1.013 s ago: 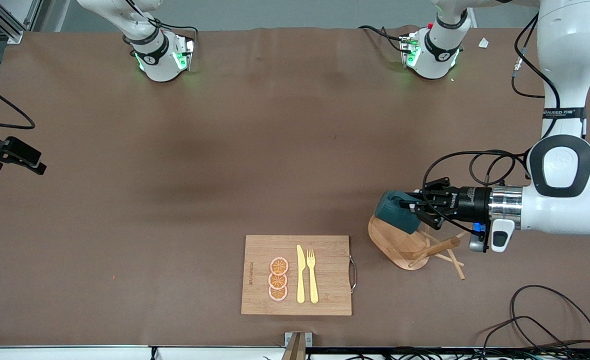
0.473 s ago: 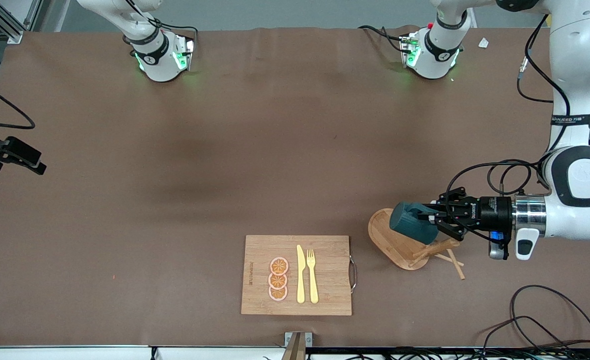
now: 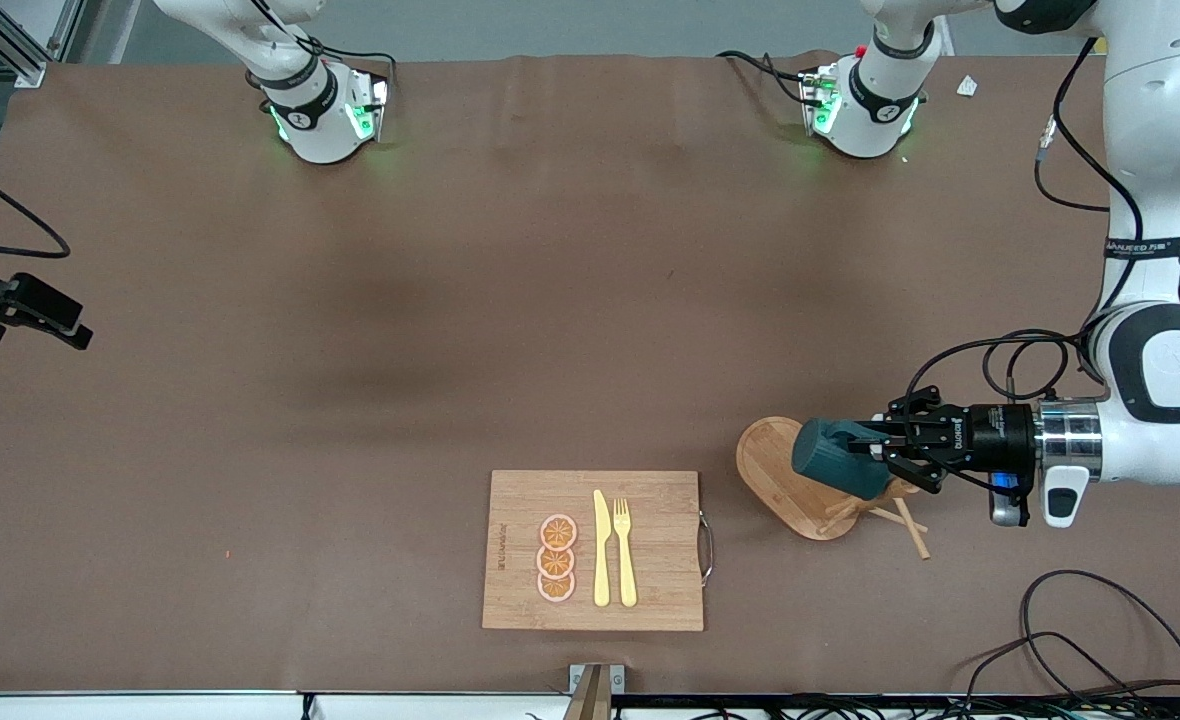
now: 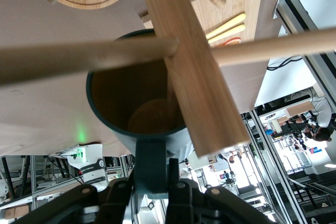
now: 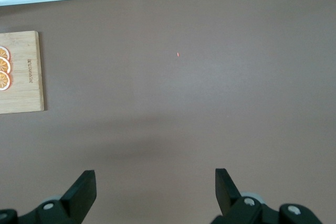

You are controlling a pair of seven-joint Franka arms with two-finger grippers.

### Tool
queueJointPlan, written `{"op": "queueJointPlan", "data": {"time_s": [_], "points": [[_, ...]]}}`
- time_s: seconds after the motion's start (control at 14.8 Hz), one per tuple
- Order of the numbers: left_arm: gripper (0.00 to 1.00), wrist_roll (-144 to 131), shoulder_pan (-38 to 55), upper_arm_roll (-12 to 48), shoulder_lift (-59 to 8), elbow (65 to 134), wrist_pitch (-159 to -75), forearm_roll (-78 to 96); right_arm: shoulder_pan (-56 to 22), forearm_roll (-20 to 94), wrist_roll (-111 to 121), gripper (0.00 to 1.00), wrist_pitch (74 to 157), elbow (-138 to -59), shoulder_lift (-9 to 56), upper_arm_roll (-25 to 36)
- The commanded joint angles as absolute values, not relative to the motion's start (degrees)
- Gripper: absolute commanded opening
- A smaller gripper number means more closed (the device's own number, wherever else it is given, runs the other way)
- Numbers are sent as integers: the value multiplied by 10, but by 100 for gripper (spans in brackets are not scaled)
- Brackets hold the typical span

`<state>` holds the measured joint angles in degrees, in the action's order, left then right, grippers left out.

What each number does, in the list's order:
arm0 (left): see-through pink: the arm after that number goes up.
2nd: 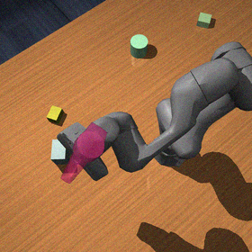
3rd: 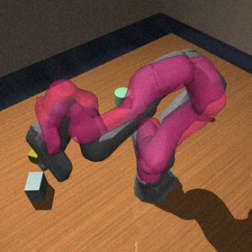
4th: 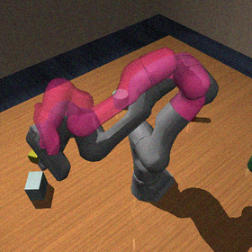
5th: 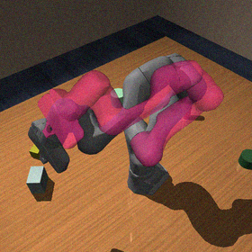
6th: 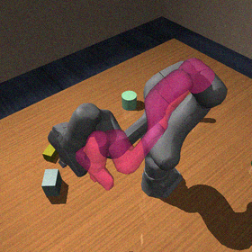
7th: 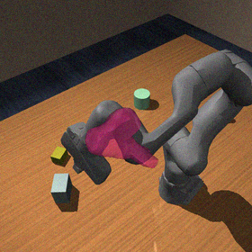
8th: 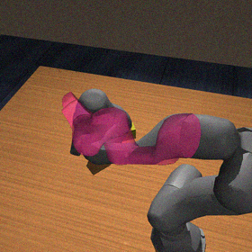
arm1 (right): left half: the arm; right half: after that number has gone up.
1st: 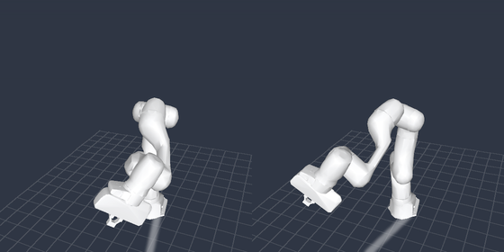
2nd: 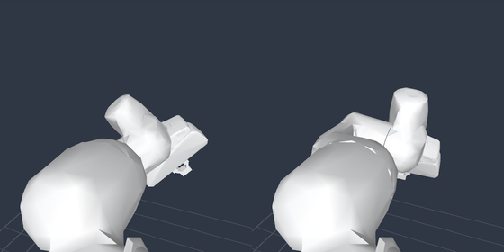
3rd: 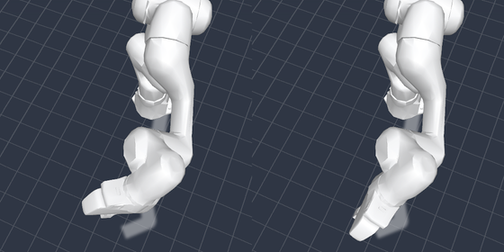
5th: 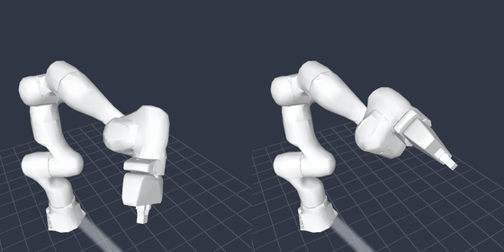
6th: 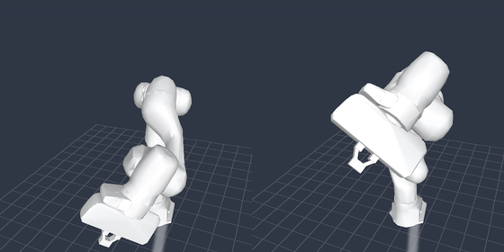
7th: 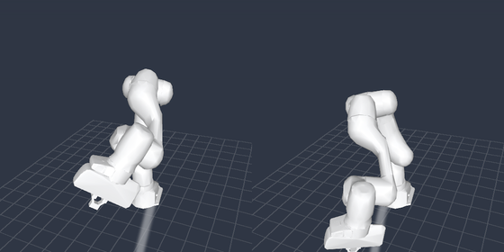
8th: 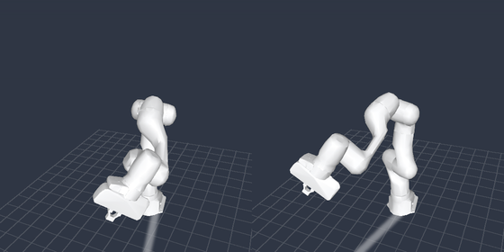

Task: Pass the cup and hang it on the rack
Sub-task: 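Open the left gripper and pull it back from the mug handle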

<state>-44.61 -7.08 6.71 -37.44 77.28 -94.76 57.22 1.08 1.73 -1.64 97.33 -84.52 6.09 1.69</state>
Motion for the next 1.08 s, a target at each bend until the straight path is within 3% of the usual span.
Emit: {"op": "queueJointPlan", "data": {"time_s": [0.0, 0.07, 0.27, 0.61, 1.01], "points": [[21, -439, -71, 68, -380, 767, -956, 585, 22, 17, -15, 100, 966, -845, 54, 8], [37, -439, -71, 68, -383, 766, -960, 585, 22, 17, -15, 100, 966, -845, 54, 8], [97, -449, -70, 69, -379, 766, -976, 585, 21, 17, -15, 100, 966, -845, 54, 8], [100, -456, -69, 67, -331, 762, -974, 568, 22, 17, -15, 100, 966, -844, 54, 8], [100, -455, -53, 102, -224, 774, -970, 331, 23, 15, -15, 100, 968, -842, 54, 8]]}}
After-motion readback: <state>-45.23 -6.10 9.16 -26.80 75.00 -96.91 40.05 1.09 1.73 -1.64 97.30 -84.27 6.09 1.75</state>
